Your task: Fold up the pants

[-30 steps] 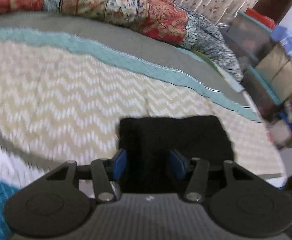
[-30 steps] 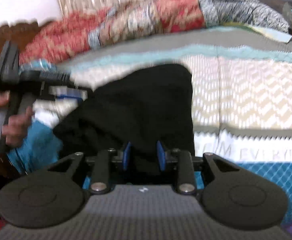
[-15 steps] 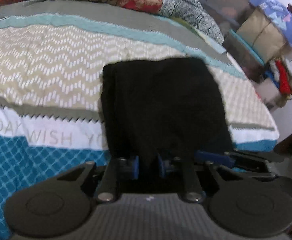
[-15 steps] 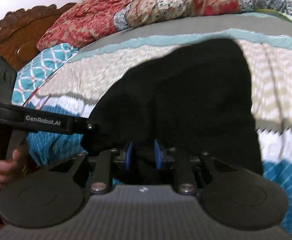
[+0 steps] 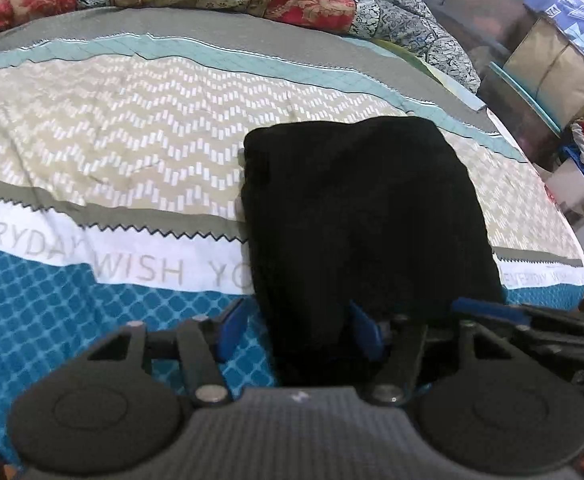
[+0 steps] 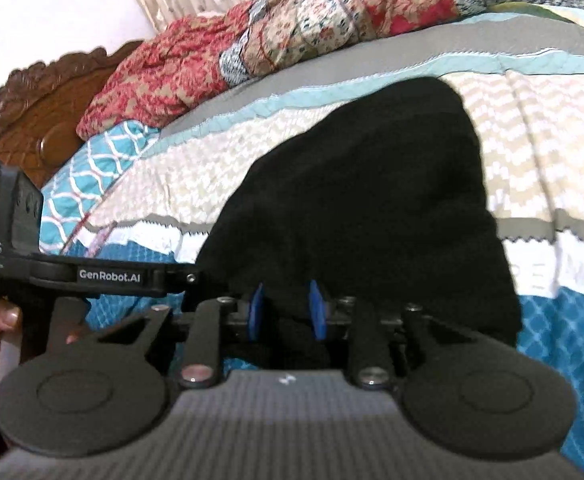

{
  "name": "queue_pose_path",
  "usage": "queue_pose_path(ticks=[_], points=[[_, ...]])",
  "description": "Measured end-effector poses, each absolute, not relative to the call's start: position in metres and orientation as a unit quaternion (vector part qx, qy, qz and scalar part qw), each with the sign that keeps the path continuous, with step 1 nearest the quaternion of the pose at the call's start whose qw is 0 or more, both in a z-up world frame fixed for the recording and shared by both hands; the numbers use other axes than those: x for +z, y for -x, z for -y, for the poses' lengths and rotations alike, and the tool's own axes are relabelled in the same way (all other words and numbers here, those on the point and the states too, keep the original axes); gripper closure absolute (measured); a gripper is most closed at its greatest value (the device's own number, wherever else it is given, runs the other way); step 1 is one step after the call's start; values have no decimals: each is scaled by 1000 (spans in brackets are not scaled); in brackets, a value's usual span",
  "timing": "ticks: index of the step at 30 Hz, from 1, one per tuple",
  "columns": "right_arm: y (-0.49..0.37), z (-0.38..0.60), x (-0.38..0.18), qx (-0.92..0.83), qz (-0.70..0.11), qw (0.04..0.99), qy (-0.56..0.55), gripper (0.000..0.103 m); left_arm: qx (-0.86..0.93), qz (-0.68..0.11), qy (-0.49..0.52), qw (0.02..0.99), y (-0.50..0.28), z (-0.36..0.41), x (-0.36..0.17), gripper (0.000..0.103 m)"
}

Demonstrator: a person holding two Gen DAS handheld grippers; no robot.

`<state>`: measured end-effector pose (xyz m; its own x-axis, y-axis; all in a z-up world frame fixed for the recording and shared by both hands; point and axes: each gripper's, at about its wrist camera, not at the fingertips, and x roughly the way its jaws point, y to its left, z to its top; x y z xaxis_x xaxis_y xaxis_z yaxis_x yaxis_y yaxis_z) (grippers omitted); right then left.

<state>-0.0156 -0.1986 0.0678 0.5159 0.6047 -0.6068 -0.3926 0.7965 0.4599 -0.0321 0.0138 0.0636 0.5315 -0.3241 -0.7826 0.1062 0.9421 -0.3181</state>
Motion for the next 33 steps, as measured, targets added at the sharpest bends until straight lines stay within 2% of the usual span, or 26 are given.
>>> queue_pose_path(ticks=[2,6,11,16,18,30,33], points=[[22,210,73,277,-387,869,-138,58,-114,-470,111,868,35,-15,69,46],[31,231,80,240,-369,886,-146,56,-99,-464,83,877,39,-11,76,46],[31,254,76,192,-367,895,-169,46,-89,-457,57,883,43,-5,81,45],[25,266,67,174,-378,888,-196,37,-75,-457,57,885,43,-10,82,32],[23,265,64,175,-383,884,-205,36,-67,-456,54,886,43,-12,82,25],[22,259,59,174,-392,881,-199,28,-42,-463,59,883,46,-24,77,18],[23,262,59,163,-391,882,-206,28,-31,-464,59,883,46,-25,76,6]])
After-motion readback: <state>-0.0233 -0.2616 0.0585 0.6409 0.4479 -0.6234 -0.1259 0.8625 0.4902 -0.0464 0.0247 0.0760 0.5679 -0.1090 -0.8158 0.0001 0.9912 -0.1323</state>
